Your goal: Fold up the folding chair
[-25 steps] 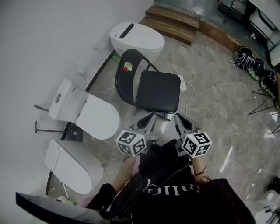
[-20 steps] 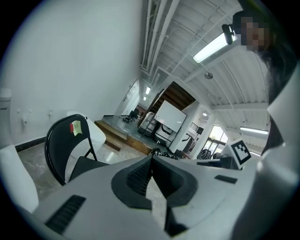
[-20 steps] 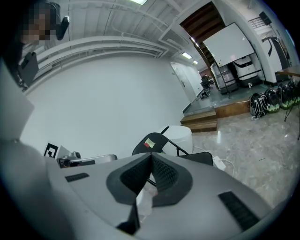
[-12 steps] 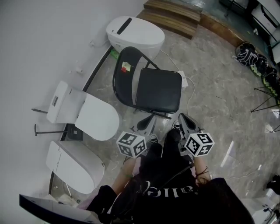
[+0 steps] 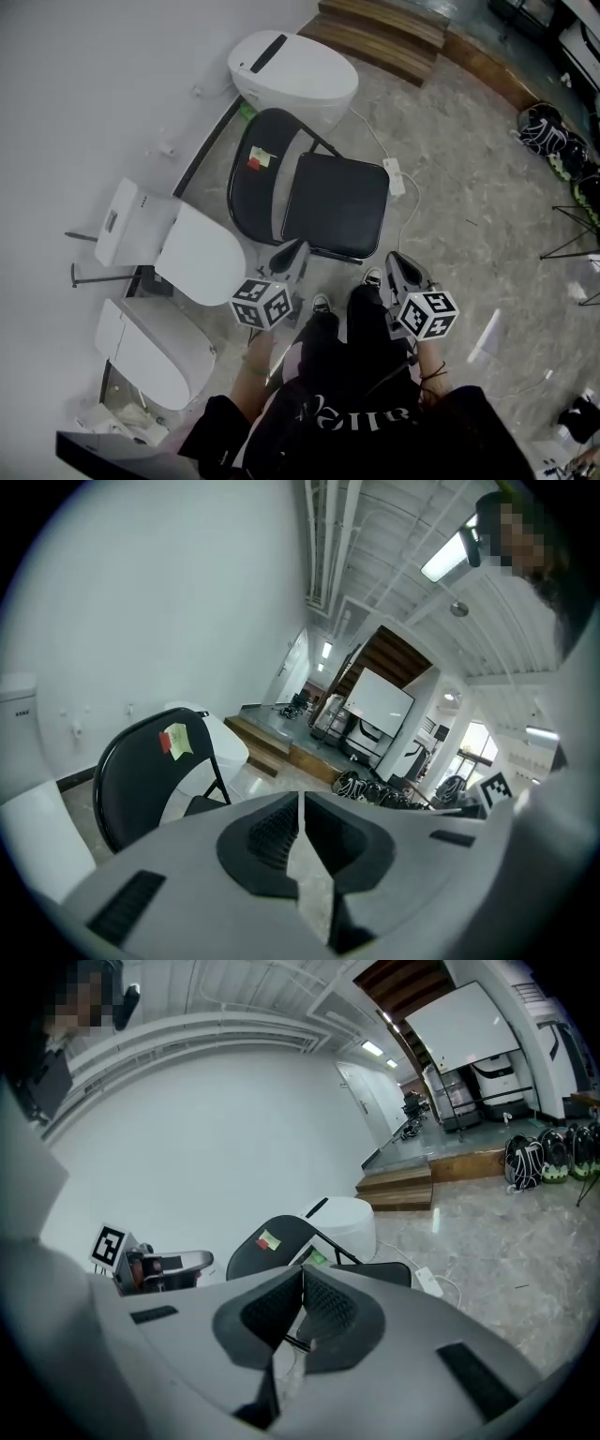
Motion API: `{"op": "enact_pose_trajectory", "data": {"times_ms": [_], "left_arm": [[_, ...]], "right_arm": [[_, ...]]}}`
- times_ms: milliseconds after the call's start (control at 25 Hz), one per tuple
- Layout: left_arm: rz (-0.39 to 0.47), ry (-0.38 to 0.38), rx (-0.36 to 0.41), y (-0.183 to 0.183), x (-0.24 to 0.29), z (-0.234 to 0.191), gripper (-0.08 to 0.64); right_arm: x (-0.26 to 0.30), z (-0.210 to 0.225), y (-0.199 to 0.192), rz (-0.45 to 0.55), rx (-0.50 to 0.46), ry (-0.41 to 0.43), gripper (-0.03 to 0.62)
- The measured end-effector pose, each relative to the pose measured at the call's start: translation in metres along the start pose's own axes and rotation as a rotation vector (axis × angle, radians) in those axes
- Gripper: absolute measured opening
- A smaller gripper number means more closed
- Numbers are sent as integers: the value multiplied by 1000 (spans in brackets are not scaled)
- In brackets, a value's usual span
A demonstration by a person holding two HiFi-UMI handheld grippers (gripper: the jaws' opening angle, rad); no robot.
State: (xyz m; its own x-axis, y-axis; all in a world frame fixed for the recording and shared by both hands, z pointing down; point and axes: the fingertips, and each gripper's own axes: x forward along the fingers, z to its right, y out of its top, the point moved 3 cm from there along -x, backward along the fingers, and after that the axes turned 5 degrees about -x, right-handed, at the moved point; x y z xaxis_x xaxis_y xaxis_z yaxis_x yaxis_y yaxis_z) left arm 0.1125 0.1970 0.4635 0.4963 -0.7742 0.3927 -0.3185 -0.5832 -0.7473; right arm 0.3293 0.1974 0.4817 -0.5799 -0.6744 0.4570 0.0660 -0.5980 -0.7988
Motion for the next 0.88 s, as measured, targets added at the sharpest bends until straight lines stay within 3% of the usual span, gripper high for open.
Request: {"op": "enact_pose_trajectory", "data": {"times_ms": [160,320,480,640,880], "left_arm": [[13,68,-3,12,35,-14,5],[4,160,-16,10,63,-22,5],[4,283,33,18,81,-38,14],[-39,409,108,39,87,-86,76],[-108,537,194,81,81,-168,150]], "right_arm": [[26,45,2,-65,-14,41,14],[55,92,-10,-149,21,138,14],[86,143,-24,-219,37,188,14],[126,183,-45,-283,17,202,14],[165,216,-70,-311,110,168,15]]}}
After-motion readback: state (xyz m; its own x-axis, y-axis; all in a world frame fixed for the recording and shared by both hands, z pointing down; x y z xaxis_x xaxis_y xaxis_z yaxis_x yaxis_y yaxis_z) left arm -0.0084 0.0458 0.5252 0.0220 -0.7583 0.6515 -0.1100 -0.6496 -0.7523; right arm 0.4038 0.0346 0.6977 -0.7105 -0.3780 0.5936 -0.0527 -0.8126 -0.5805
